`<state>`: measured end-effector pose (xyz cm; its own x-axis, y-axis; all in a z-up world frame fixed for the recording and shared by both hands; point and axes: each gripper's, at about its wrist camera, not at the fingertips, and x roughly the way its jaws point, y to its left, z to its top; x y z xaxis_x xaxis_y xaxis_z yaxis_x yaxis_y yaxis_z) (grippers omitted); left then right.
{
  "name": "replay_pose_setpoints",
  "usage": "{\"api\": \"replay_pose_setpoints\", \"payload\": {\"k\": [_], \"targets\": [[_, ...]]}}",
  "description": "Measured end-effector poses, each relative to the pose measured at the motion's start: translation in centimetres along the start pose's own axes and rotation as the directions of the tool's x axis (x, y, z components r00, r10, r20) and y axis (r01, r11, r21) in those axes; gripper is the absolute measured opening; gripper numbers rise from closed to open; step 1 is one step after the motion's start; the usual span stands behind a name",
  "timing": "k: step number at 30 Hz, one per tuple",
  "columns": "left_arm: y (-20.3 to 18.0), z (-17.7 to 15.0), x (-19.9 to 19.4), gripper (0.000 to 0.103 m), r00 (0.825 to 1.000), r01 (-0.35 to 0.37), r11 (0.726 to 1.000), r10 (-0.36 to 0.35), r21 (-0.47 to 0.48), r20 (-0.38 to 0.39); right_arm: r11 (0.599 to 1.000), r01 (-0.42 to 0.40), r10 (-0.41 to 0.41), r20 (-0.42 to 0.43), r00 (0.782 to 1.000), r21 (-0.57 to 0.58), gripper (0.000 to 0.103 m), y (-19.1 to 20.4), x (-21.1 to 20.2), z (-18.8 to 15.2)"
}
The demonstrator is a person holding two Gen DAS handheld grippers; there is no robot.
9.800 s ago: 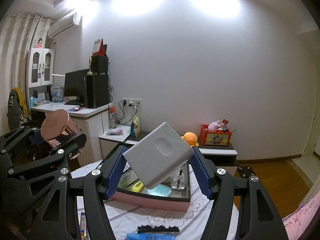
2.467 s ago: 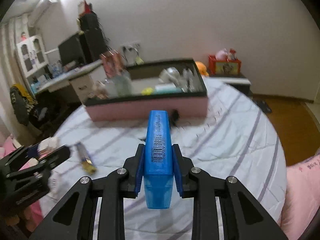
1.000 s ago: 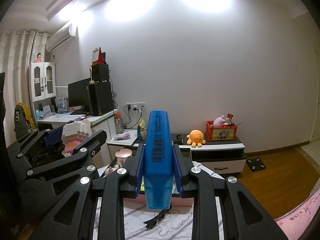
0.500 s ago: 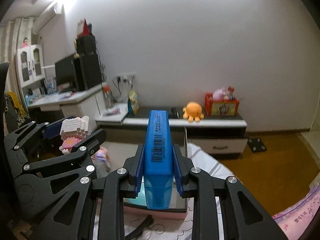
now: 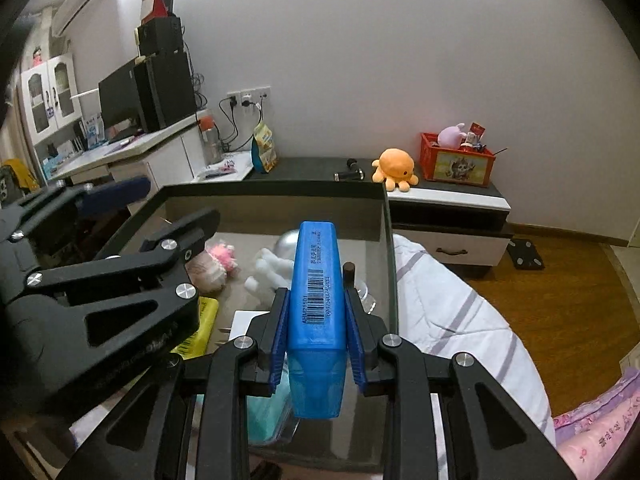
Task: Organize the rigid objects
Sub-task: 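Carry the block figure and highlighter into the pink box and open both grippers, then lift both tools back from the box toward the table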
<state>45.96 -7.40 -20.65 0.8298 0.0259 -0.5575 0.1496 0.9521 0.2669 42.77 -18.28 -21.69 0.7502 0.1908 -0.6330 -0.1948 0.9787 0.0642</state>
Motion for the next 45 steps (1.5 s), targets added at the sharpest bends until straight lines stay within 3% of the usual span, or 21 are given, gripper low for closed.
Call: {"api": "replay_pose_setpoints", "payload": {"k": [3, 7, 8, 11, 12, 16, 20, 23, 30, 37, 41, 43, 45], "targets": [[0.0, -0.7, 0.5, 0.068, 1.000, -0.017, 1.000, 0.017, 0.018, -0.023, 1.000, -0.004, 0.004, -0.016, 1.000, 0.006, 0.028, 0.0, 0.6, 0.0], [0.4, -0.2, -0.6, 0.097, 0.996, -0.084, 0.996, 0.083, 0.002, 0.026, 1.000, 0.002, -0.002, -0.008, 1.000, 0.012, 0.029, -0.1, 0.3, -0.1], [0.7, -0.2, -0.6, 0.099, 0.996, -0.086, 0.996, 0.086, -0.005, 0.032, 1.000, 0.004, -0.004, -0.007, 1.000, 0.015, 0.033, -0.2, 0.4, 0.1], [1.6, -0.3, -0.5, 0.100, 0.998, -0.049, 0.997, 0.051, -0.059, 0.040, 0.999, 0.005, -0.005, 0.010, 1.000, 0.037, 0.061, -0.7, -0.5, 0.3], [1.8, -0.4, -0.4, 0.100, 0.999, -0.032, 0.997, 0.034, -0.070, 0.028, 0.999, 0.008, -0.008, 0.018, 1.000, 0.039, 0.063, -0.7, -1.0, 0.3], [2.2, -0.6, -0.7, 0.102, 0.998, 0.034, 0.995, -0.029, -0.093, 0.053, 0.999, 0.007, -0.009, 0.040, 0.999, 0.044, 0.063, -0.3, -2.4, 0.6], [2.4, -0.8, -1.2, 0.102, 0.998, 0.001, 0.996, 0.005, -0.092, 0.068, 0.998, 0.006, -0.008, 0.042, 0.999, 0.055, 0.065, 0.0, -3.3, 0.5], [3.5, -1.2, -3.7, 0.102, 0.987, 0.037, 0.989, -0.014, -0.141, 0.160, 0.999, 0.001, -0.003, 0.049, 0.999, 0.047, 0.066, 0.7, -4.1, 0.3], [6.7, -1.8, -9.6, 0.102, 0.978, 0.071, 0.973, -0.024, -0.220, 0.208, 0.999, -0.006, 0.002, 0.102, 0.995, 0.037, 0.075, 2.0, -7.8, 0.0], [7.1, -4.8, -15.9, 0.103, 0.975, 0.022, 0.976, 0.027, -0.216, 0.219, 1.000, -0.009, 0.006, 0.204, 0.979, 0.010, 0.080, 4.2, -13.8, -0.6], [7.1, -6.8, -20.6, 0.103, 0.965, 0.028, 0.969, 0.038, -0.246, 0.261, 0.999, 0.032, -0.028, 0.257, 0.966, -0.012, 0.084, 5.5, -17.3, -2.1], [7.0, -7.7, -22.9, 0.103, 0.957, 0.060, 0.962, 0.020, -0.266, 0.288, 0.999, 0.048, -0.040, 0.288, 0.957, -0.020, 0.088, 6.2, -19.1, -3.0], [6.9, -8.5, -25.2, 0.103, 0.948, 0.059, 0.959, 0.033, -0.278, 0.315, 0.998, 0.053, -0.043, 0.322, 0.946, -0.024, 0.099, 6.8, -21.0, -4.0]]}}
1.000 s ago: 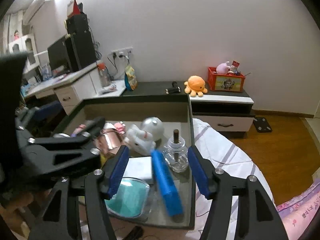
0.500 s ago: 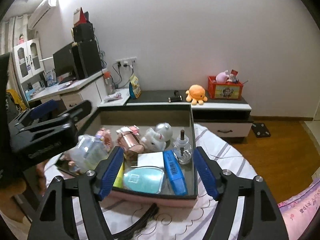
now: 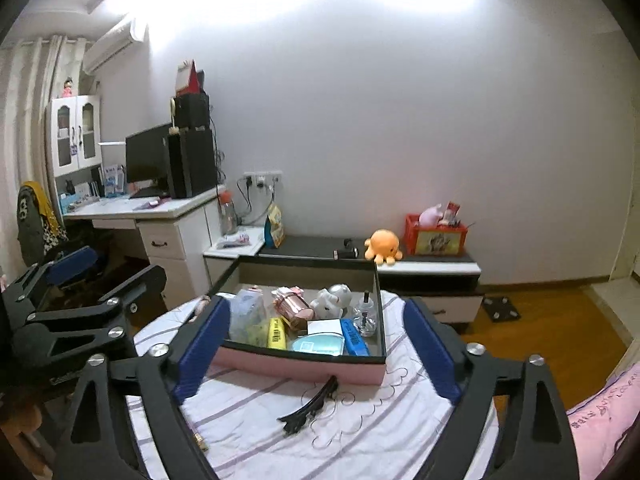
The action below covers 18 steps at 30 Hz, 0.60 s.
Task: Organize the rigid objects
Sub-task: 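Lift both tools back from the box toward the table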
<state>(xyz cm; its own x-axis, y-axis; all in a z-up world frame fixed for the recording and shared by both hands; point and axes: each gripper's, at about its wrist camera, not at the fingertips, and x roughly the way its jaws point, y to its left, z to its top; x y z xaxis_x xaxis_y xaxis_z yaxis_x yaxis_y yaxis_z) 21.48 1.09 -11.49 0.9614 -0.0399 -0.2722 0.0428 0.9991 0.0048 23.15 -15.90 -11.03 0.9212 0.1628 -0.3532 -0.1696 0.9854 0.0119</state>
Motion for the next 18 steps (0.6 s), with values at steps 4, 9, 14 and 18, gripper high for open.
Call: {"api": "replay_pose_setpoints", "payload": {"k": [4, 9, 14, 18], "targets": [[-0.4, -0.5, -4.2, 0.103, 0.999, -0.014, 1.000, 0.013, 0.005, 0.047, 1.000, -0.001, 0.001, 0.064, 0.998, 0.003, 0.103, 0.5, -3.9, -0.5], [-0.7, -1.2, -7.6, 0.103, 0.997, -0.026, 1.000, 0.026, -0.003, 0.071, 1.000, 0.009, -0.010, 0.116, 0.993, 0.004, 0.103, 1.1, -7.7, -1.3], [-0.8, -1.5, -9.5, 0.103, 0.995, -0.059, 0.998, 0.057, 0.015, 0.085, 1.000, 0.021, -0.021, 0.131, 0.991, -0.004, 0.103, 1.7, -9.6, -2.2], [-0.8, -1.7, -9.9, 0.103, 0.994, -0.067, 0.998, 0.066, 0.012, 0.085, 1.000, 0.022, -0.021, 0.134, 0.991, -0.007, 0.103, 1.8, -9.9, -2.3]]}}
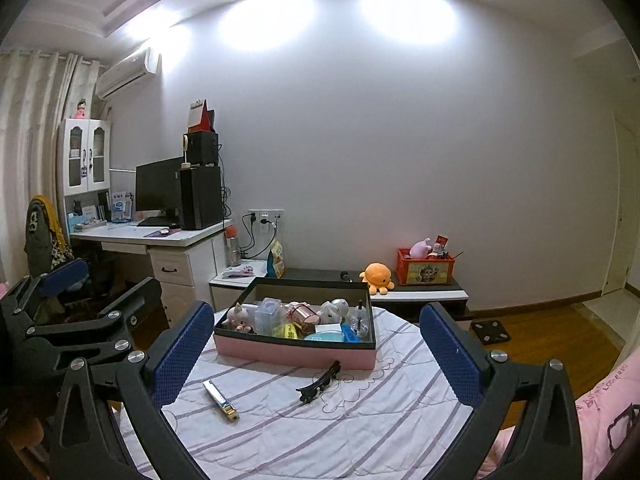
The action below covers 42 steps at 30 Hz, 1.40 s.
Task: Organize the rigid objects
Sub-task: 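Lift both tools back from the box toward the table, then grasp the blue-gold box with the left gripper while the right grasps the black hair clip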
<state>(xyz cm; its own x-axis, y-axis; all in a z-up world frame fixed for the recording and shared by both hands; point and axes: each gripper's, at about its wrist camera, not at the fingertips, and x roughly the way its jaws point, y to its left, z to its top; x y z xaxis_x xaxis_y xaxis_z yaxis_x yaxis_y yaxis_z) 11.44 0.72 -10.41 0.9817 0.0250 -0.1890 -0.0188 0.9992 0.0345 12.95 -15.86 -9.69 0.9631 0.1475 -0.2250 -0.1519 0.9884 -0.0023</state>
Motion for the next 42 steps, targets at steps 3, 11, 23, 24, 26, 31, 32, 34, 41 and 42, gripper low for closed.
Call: {"api": "replay_pose_setpoints", "payload": {"k": [3, 11, 23, 24, 26, 31, 32, 34, 41, 42], "targets": [[0.1, -0.3, 0.1, 0.103, 1.000, 0.001, 1.000, -0.002, -0.002, -0.010, 1.000, 0.003, -0.003, 0.002, 1.000, -0.002, 0.103, 0.0, 0.0, -0.2], [0.0, -3.4, 4.0, 0.103, 0.987, 0.020, 0.999, -0.024, -0.029, -0.162, 1.000, -0.003, 0.003, -0.081, 0.997, 0.004, 0.103, -0.4, 2.6, -2.2], [-1.4, -13.2, 13.8, 0.103, 0.837, -0.051, 0.995, -0.007, -0.090, -0.547, 0.997, 0.047, -0.021, -0.378, 0.926, 0.059, 0.103, -3.8, 11.5, -10.1], [-1.5, -13.7, 14.5, 0.103, 0.825, -0.056, 0.995, -0.002, -0.085, -0.565, 0.996, 0.048, -0.016, -0.399, 0.917, 0.070, 0.103, -4.2, 12.1, -10.7], [-1.5, -14.6, 15.8, 0.103, 0.800, -0.070, 0.994, 0.009, -0.078, -0.600, 0.996, 0.052, -0.015, -0.417, 0.909, 0.079, 0.103, -4.5, 12.8, -11.2], [-0.9, -16.0, 17.6, 0.103, 0.751, -0.096, 0.993, 0.024, -0.073, -0.659, 0.992, 0.067, -0.011, -0.457, 0.889, 0.105, 0.103, -5.3, 14.7, -11.8], [-0.7, -16.1, 17.8, 0.103, 0.747, -0.096, 0.993, 0.025, -0.071, -0.665, 0.992, 0.067, -0.010, -0.462, 0.887, 0.108, 0.103, -5.4, 15.1, -11.8], [-0.4, -16.0, 17.8, 0.103, 0.749, -0.089, 0.994, 0.022, -0.067, -0.662, 0.991, 0.062, 0.003, -0.475, 0.880, 0.122, 0.103, -5.3, 15.9, -11.9], [1.6, -16.2, 17.7, 0.103, 0.751, -0.056, 0.998, 0.026, -0.025, -0.660, 0.991, 0.048, 0.026, -0.539, 0.842, 0.122, 0.103, -3.7, 20.7, -12.0], [1.9, -16.3, 17.7, 0.103, 0.752, -0.052, 0.998, 0.026, -0.020, -0.659, 0.992, 0.044, 0.027, -0.552, 0.833, 0.116, 0.103, -3.2, 21.6, -12.1]]}}
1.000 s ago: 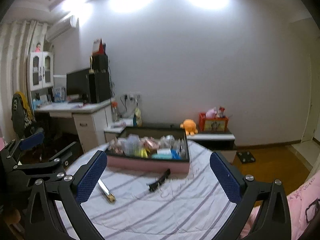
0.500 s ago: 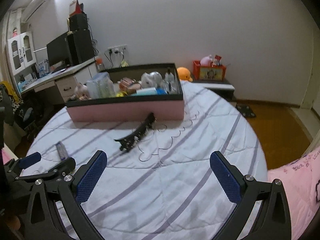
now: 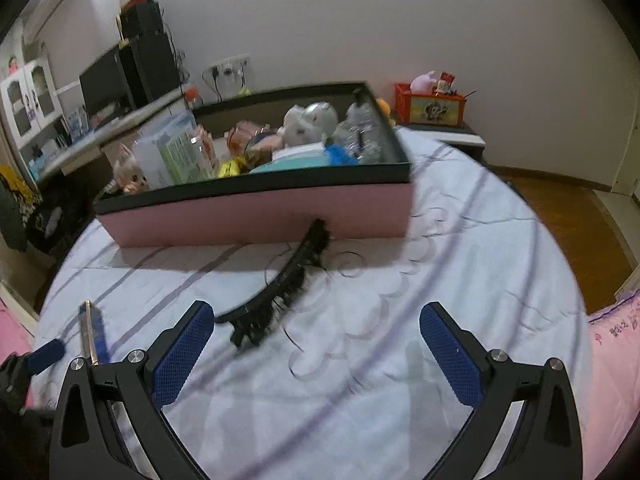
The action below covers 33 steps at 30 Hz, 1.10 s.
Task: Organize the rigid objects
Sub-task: 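Grasp the blue-gold box with the left gripper while the right grasps the black hair clip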
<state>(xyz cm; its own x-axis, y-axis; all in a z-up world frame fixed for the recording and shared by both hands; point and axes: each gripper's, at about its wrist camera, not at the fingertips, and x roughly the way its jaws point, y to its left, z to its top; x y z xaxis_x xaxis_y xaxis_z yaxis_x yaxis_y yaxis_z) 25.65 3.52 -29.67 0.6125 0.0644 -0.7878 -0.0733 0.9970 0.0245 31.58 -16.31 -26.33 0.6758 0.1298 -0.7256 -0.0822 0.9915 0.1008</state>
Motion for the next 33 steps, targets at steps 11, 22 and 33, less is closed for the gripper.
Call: {"api": "replay_pose_setpoints", "payload": {"k": [11, 22, 33], "targets": [[1.7, 0.1, -0.6, 0.064, 0.999, 0.030, 0.999, -0.030, 0.014, 0.038, 0.994, 0.066, -0.072, -0.070, 0.995, -0.090, 0.049, 1.6, 2.8, 1.0], [0.8, 1.9, 0.2, 0.033, 0.997, 0.069, 0.997, -0.071, 0.045, 0.039, 0.997, -0.039, 0.035, -0.064, 0.997, -0.060, 0.019, -1.9, 0.3, -0.8], [-0.9, 2.0, -0.1, 0.015, 0.996, 0.075, 0.992, -0.079, 0.098, 0.042, 0.996, -0.004, -0.003, -0.065, 0.998, -0.092, 0.020, -1.2, 0.7, -0.6]]}}
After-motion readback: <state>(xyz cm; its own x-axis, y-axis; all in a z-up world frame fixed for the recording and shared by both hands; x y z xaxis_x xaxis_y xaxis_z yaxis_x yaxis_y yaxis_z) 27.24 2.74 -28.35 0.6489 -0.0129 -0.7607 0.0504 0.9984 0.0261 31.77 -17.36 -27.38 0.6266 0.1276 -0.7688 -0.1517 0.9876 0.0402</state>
